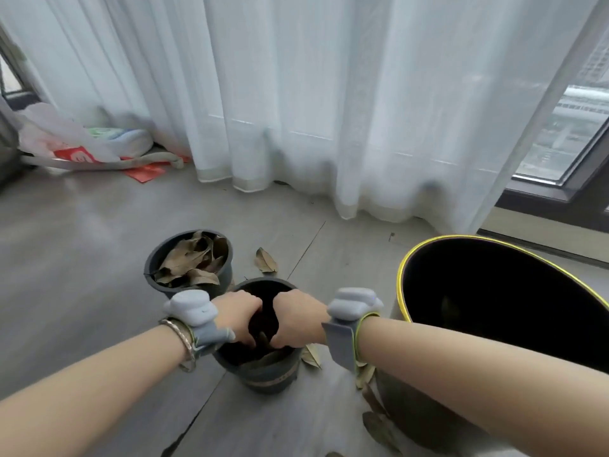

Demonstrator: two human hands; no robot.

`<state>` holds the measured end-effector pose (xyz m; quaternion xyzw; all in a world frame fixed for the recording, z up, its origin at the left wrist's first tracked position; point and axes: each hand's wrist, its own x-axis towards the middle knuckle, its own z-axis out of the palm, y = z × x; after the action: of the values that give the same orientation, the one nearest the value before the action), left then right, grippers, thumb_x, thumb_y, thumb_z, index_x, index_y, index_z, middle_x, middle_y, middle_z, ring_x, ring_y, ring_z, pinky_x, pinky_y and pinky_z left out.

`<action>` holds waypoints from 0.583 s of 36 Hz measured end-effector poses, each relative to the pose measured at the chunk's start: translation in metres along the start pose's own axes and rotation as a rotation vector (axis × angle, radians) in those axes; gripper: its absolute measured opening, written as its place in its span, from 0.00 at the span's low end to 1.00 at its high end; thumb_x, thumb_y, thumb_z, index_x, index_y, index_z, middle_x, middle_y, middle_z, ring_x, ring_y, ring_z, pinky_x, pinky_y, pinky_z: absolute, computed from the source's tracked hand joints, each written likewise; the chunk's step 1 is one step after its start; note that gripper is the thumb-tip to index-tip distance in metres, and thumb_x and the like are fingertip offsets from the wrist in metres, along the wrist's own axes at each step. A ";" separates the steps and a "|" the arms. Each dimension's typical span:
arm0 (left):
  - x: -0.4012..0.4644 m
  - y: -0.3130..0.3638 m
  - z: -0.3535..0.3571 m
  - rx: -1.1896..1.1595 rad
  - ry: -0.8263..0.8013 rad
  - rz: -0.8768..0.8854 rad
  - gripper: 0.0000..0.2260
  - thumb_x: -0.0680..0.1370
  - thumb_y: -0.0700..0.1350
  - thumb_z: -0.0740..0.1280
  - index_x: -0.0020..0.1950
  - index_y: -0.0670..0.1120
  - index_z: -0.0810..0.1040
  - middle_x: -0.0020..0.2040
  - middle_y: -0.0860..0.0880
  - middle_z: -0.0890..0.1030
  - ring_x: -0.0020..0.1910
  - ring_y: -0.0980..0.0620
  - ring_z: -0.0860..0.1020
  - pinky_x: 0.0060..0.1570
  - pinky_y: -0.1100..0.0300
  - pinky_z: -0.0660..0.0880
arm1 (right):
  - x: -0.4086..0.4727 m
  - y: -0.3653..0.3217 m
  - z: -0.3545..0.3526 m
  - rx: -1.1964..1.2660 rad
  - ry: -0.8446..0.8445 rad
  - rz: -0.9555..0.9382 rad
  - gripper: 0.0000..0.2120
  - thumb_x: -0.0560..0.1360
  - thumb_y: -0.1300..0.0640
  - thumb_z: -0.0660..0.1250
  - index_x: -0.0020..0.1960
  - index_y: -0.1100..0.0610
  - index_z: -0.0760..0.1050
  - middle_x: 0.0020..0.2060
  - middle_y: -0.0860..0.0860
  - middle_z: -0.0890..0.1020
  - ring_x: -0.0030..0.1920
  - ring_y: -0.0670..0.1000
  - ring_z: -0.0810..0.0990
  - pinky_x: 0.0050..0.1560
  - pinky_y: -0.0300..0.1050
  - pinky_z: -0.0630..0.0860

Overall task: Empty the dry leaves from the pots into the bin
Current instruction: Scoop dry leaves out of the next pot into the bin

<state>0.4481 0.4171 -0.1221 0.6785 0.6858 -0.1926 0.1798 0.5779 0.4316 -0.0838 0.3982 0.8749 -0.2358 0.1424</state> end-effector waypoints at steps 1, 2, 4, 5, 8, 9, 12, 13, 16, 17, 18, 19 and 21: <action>0.000 0.002 0.002 0.015 -0.015 -0.004 0.25 0.70 0.55 0.72 0.63 0.48 0.73 0.59 0.49 0.78 0.58 0.49 0.78 0.56 0.55 0.77 | 0.003 0.002 0.006 -0.037 -0.025 0.009 0.13 0.75 0.59 0.67 0.56 0.65 0.76 0.42 0.56 0.77 0.43 0.52 0.74 0.36 0.42 0.73; 0.001 0.004 0.005 0.021 -0.039 -0.014 0.24 0.69 0.55 0.72 0.62 0.48 0.74 0.58 0.49 0.79 0.56 0.48 0.79 0.54 0.55 0.78 | 0.010 0.000 0.013 -0.076 -0.062 0.016 0.14 0.75 0.59 0.67 0.59 0.65 0.75 0.46 0.57 0.78 0.44 0.53 0.76 0.39 0.43 0.75; 0.005 0.007 0.010 0.033 -0.087 -0.033 0.19 0.70 0.52 0.72 0.58 0.46 0.76 0.57 0.48 0.80 0.55 0.47 0.80 0.52 0.56 0.77 | 0.020 -0.002 0.024 -0.165 -0.123 0.033 0.15 0.76 0.60 0.65 0.61 0.65 0.75 0.54 0.58 0.80 0.51 0.54 0.80 0.49 0.43 0.77; 0.006 0.009 0.013 0.062 -0.109 -0.059 0.14 0.72 0.49 0.72 0.53 0.45 0.77 0.57 0.47 0.81 0.55 0.47 0.80 0.51 0.57 0.76 | 0.026 -0.003 0.029 -0.194 -0.137 0.025 0.15 0.77 0.60 0.65 0.61 0.65 0.75 0.56 0.58 0.80 0.55 0.56 0.80 0.52 0.44 0.76; 0.013 0.021 0.026 0.182 -0.110 -0.143 0.12 0.76 0.42 0.65 0.59 0.45 0.78 0.60 0.46 0.80 0.59 0.47 0.79 0.53 0.58 0.75 | 0.036 -0.004 0.039 -0.242 -0.188 0.016 0.15 0.77 0.61 0.64 0.62 0.65 0.74 0.58 0.59 0.79 0.59 0.58 0.79 0.55 0.46 0.75; 0.015 0.025 0.030 0.208 -0.119 -0.179 0.14 0.78 0.41 0.63 0.63 0.45 0.76 0.62 0.46 0.79 0.60 0.47 0.78 0.55 0.58 0.74 | 0.038 -0.005 0.041 -0.261 -0.209 0.021 0.15 0.77 0.62 0.63 0.62 0.65 0.74 0.59 0.59 0.79 0.59 0.58 0.79 0.56 0.46 0.75; 0.022 0.032 0.039 0.278 -0.133 -0.257 0.16 0.80 0.40 0.57 0.65 0.44 0.75 0.64 0.47 0.78 0.63 0.48 0.77 0.60 0.60 0.72 | 0.045 -0.004 0.046 -0.249 -0.240 0.028 0.15 0.77 0.64 0.61 0.63 0.66 0.74 0.61 0.60 0.78 0.60 0.58 0.78 0.57 0.46 0.74; 0.025 0.032 0.042 0.286 -0.136 -0.269 0.16 0.80 0.39 0.55 0.65 0.44 0.75 0.64 0.47 0.78 0.63 0.49 0.76 0.61 0.60 0.72 | 0.046 -0.003 0.046 -0.255 -0.239 0.035 0.15 0.78 0.64 0.61 0.63 0.66 0.73 0.61 0.60 0.78 0.60 0.58 0.78 0.57 0.46 0.74; 0.022 0.029 0.041 0.288 -0.112 -0.260 0.17 0.80 0.37 0.53 0.65 0.44 0.76 0.63 0.47 0.78 0.63 0.48 0.77 0.61 0.59 0.72 | 0.050 -0.003 0.048 -0.243 -0.188 0.053 0.14 0.78 0.64 0.60 0.62 0.65 0.73 0.61 0.59 0.77 0.59 0.57 0.78 0.54 0.45 0.75; 0.022 0.027 0.041 0.254 -0.086 -0.233 0.17 0.80 0.36 0.53 0.64 0.43 0.76 0.63 0.46 0.78 0.62 0.47 0.77 0.60 0.58 0.73 | 0.051 -0.003 0.049 -0.237 -0.182 0.053 0.14 0.78 0.65 0.60 0.62 0.64 0.73 0.61 0.59 0.77 0.59 0.57 0.78 0.53 0.45 0.74; 0.021 0.026 0.040 0.241 -0.077 -0.207 0.17 0.80 0.36 0.53 0.64 0.42 0.76 0.63 0.46 0.79 0.61 0.46 0.77 0.58 0.57 0.73 | 0.052 -0.003 0.049 -0.227 -0.186 0.056 0.14 0.78 0.65 0.60 0.62 0.64 0.73 0.61 0.59 0.76 0.59 0.57 0.78 0.53 0.45 0.74; 0.019 0.024 0.038 0.238 -0.079 -0.194 0.17 0.80 0.35 0.54 0.63 0.42 0.76 0.62 0.45 0.79 0.61 0.46 0.77 0.57 0.57 0.73 | 0.052 -0.003 0.050 -0.216 -0.192 0.061 0.14 0.78 0.65 0.60 0.63 0.65 0.73 0.61 0.59 0.76 0.59 0.57 0.78 0.54 0.45 0.75; 0.018 0.022 0.037 0.242 -0.069 -0.180 0.17 0.80 0.36 0.54 0.63 0.42 0.76 0.62 0.45 0.79 0.61 0.46 0.78 0.54 0.58 0.73 | 0.054 -0.003 0.049 -0.181 -0.194 0.076 0.14 0.78 0.65 0.59 0.62 0.65 0.73 0.61 0.59 0.76 0.59 0.57 0.78 0.55 0.45 0.75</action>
<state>0.4697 0.4138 -0.1632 0.6241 0.7089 -0.3124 0.1020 0.5442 0.4380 -0.1484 0.3917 0.8591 -0.1881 0.2706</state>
